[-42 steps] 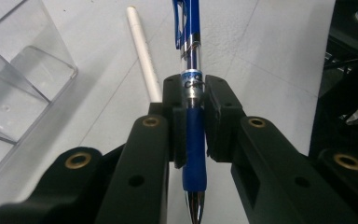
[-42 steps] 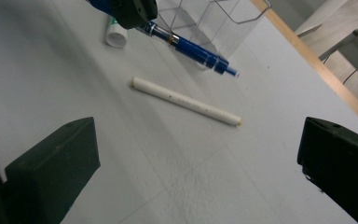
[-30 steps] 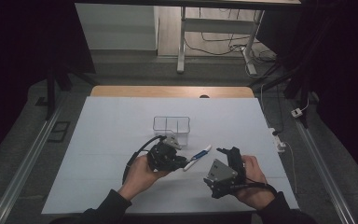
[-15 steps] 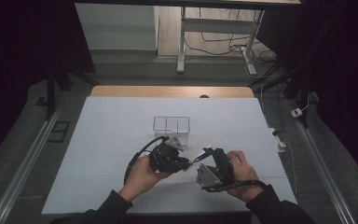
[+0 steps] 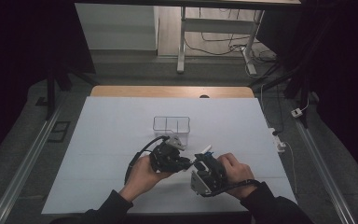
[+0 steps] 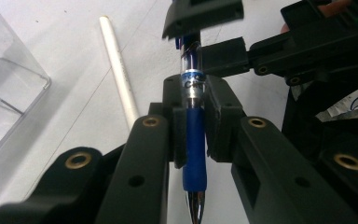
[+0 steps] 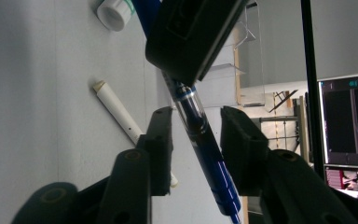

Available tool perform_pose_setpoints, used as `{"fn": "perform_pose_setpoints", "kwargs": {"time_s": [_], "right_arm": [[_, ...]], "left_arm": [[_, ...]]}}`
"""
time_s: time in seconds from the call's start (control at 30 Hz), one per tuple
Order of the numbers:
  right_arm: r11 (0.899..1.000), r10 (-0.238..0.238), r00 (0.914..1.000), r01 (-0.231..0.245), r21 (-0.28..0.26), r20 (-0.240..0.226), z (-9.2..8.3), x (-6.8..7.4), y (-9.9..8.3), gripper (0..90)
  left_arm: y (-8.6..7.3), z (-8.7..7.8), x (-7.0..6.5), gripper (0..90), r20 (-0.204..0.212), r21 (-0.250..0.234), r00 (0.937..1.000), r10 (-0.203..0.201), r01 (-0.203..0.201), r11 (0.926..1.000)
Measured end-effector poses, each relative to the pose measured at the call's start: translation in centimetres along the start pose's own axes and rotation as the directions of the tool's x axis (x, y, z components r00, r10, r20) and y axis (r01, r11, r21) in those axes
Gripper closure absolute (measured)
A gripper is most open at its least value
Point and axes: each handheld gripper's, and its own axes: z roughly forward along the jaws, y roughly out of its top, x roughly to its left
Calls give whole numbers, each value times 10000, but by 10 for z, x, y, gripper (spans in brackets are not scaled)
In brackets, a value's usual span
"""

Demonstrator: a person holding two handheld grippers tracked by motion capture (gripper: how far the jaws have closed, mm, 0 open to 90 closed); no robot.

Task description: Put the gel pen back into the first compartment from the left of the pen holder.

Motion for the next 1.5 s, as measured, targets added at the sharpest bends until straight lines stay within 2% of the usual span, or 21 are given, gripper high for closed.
{"fn": "perform_pose_setpoints", "kwargs": {"time_s": [0.1, 0.17, 0.23, 0.27, 0.3, 0.4, 0.47, 0.5, 0.57, 0.7, 0.73, 0.8, 0.93, 0.97, 1.0, 1.07, 1.13, 1.23, 1.33, 1.5], "right_arm": [[9996, -276, 9996, 276, -5, 64, 0, 1, 1, 702], [9992, -382, 9993, 382, -72, 59, 1, 1, 0, 725], [9990, -446, 9990, 447, 81, -80, 0, 2, 0, 758], [9984, -553, 9985, 553, -154, -3, 2, 2, -1, 778], [9974, -722, 9973, 722, 21, -156, 1, 2, 0, 789], [9984, -560, 9984, 559, -112, -120, 1, 1, 0, 793], [9991, -425, 9990, 425, 27, -161, -1, 0, -1, 794], [9990, -401, 9991, 399, -183, -100, 0, 0, -2, 794], [9992, -393, 9990, 395, 81, -208, -2, -2, -2, 793], [10000, -39, 9997, 38, -15, -235, -2, -4, -6, 794], [9998, 187, 9995, -185, 47, -250, -2, -5, -6, 793], [9995, 283, 9990, -278, 149, -354, -3, -8, -8, 793], [9970, 774, 9950, -774, 22, -634, -2, -12, -12, 793], [9956, 932, 9932, -932, 33, -700, -2, -13, -12, 793], [9942, 1073, 9912, -1068, 103, -780, -2, -14, -13, 793], [9910, 1336, 9871, -1332, 100, -883, -1, -16, -15, 793], [9860, 1663, 9810, -1648, 238, -996, -1, -19, -18, 794], [9799, 1992, 9739, -1985, 176, -1092, 1, -23, -22, 794], [9693, 2452, 9621, -2459, 96, -1193, 1, -28, -24, 794], [9351, 3510, 9256, -3543, 23, -1415, 1, -36, -25, 794]], "left_arm": [[0, 0, 0, 787, 13, -31, 10000, 2, -2, 10000], [0, 0, 0, 786, 53, -181, 10000, -83, 84, 9998], [0, -2, 2, 786, 113, -361, 9999, -82, 86, 9993], [-1, -4, 2, 785, 146, -497, 9999, -72, 79, 9987], [0, -5, 3, 784, 178, -513, 9998, -101, 110, 9986], [-1, -6, 4, 772, 206, -682, 9998, -45, 59, 9977], [-1, -7, 4, 752, 121, -736, 9999, -24, 33, 9973], [-1, -7, 4, 719, -21, -733, 10000, 33, -35, 9973], [-2, -10, 4, 656, -203, -804, 9997, 98, -114, 9967], [-6, -18, 7, 528, -592, -1099, 9982, 120, -185, 9938], [-7, -19, 7, 492, -626, -1205, 9980, 64, -140, 9926], [-10, -22, 10, 431, -670, -1370, 9977, -30, -62, 9905], [-17, -28, 13, 327, -529, -1737, 9981, -318, 222, 9845], [-18, -28, 14, 307, -422, -1779, 9983, -406, 325, 9835], [-20, -29, 15, 305, -398, -1848, 9987, -305, 227, 9825], [-25, -31, 14, 283, -577, -2010, 9978, -321, 199, 9794], [-28, -33, 14, 256, -514, -2033, 9978, -408, 296, 9787], [-32, -37, 14, 224, -677, -2179, 9969, -393, 237, 9757], [-35, -41, 13, 180, -832, -2251, 9954, -465, 267, 9740], [-43, -42, 13, 118, -914, -2223, 9933, -711, 493, 9737]]}}
